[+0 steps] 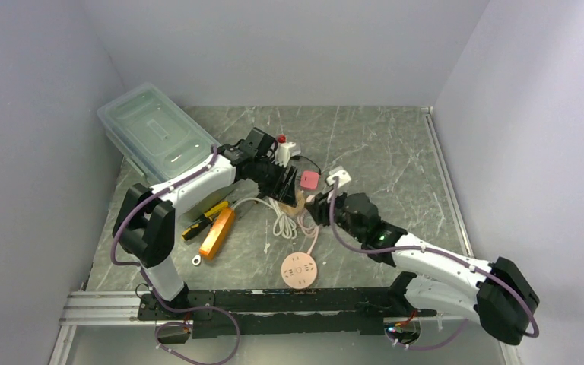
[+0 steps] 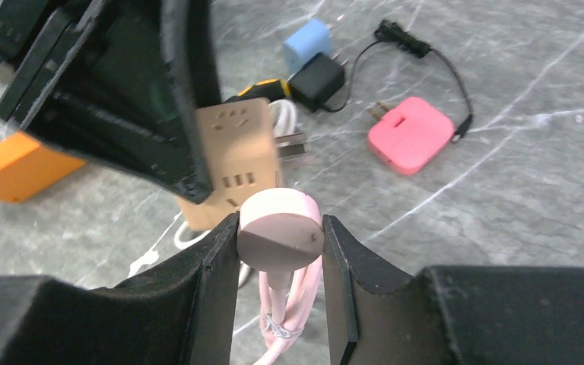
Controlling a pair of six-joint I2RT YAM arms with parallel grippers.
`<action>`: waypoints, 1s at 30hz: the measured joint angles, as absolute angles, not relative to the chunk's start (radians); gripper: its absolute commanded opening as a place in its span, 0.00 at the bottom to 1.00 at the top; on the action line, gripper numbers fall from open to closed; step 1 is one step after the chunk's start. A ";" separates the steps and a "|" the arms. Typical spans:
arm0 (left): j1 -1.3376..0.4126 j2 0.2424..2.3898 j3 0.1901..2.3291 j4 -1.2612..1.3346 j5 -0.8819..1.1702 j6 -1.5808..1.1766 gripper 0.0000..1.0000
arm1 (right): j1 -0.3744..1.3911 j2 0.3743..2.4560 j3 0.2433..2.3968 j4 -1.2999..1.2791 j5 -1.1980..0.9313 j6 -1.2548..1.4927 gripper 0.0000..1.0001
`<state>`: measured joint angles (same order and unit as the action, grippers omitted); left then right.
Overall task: Pull the plug off the socket
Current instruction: Remove the plug from the socket, then place the plug at the center of the board.
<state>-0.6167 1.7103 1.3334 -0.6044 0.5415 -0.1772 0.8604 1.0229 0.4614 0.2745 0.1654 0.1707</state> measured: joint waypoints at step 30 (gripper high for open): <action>-0.604 1.412 1.276 -0.558 0.606 -0.128 0.00 | 0.516 1.233 0.943 0.019 0.451 0.234 0.00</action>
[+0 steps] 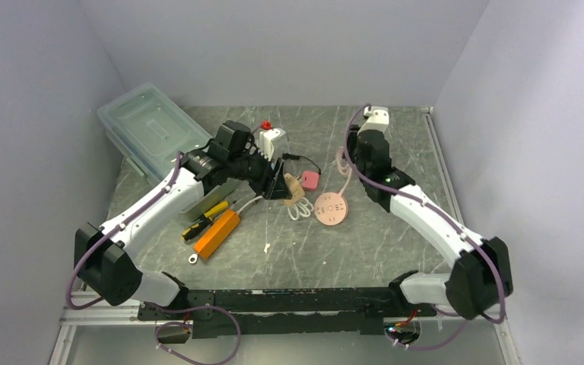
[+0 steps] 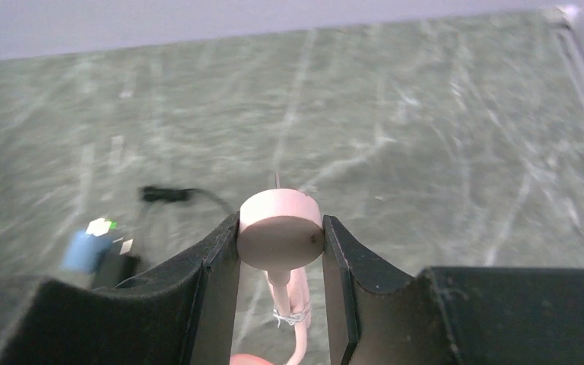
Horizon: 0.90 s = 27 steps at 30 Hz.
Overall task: Pull the plug off the socket
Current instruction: Place the plug at the center of the board.
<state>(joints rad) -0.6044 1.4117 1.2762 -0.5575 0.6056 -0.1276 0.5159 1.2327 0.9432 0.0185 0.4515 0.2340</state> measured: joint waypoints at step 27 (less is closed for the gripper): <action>-0.591 1.377 1.209 -0.525 0.479 -0.239 0.00 | 0.164 1.585 0.938 -0.056 0.278 0.388 0.87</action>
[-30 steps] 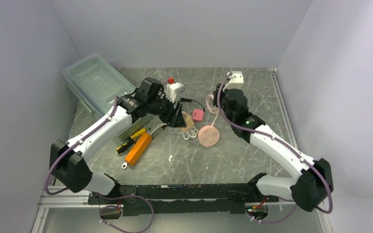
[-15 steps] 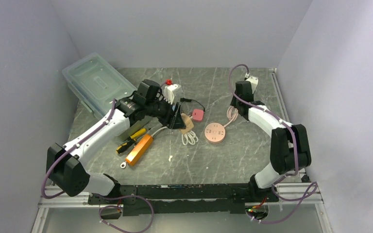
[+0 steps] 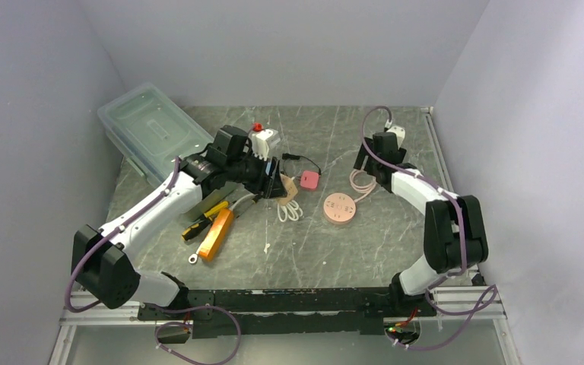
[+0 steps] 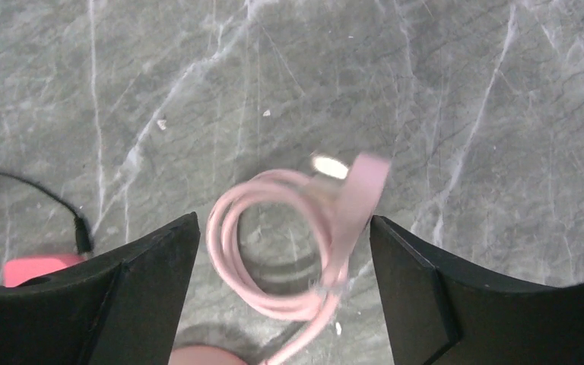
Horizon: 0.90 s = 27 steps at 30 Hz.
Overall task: Pull the plug off the socket
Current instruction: Place the plug at the center of the board, then remove the plug from the socket.
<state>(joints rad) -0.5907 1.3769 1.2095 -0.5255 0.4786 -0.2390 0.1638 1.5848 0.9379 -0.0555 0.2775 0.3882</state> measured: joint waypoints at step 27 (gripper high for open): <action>-0.503 1.576 1.324 -0.315 0.748 -0.486 0.00 | 0.499 0.719 0.345 0.376 -0.366 0.270 0.82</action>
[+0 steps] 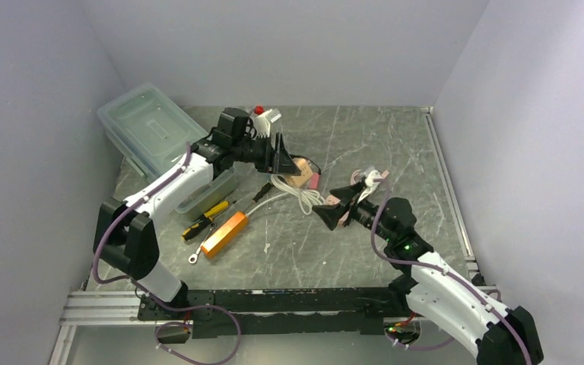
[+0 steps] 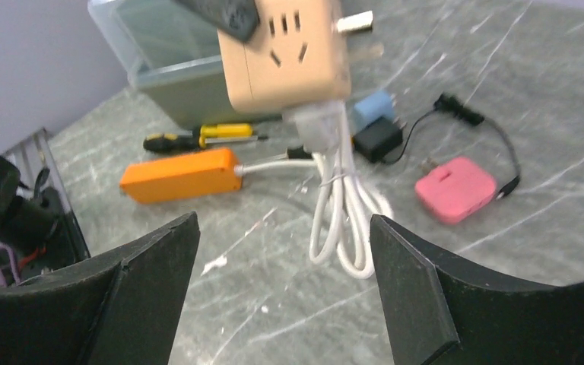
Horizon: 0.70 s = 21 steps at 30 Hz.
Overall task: Pull the plug off the socket
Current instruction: Remove the plug from the socket.
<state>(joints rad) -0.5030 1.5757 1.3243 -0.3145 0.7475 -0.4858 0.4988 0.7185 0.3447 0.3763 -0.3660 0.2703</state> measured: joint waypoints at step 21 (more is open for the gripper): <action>-0.506 1.604 1.165 -0.046 0.868 -0.657 0.00 | 0.660 1.020 0.373 0.557 -0.208 0.150 0.39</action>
<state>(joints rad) -0.5056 1.6035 1.1648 -0.0456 0.8677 -0.6575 0.6598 1.0199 0.3725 0.5568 -0.2085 0.1505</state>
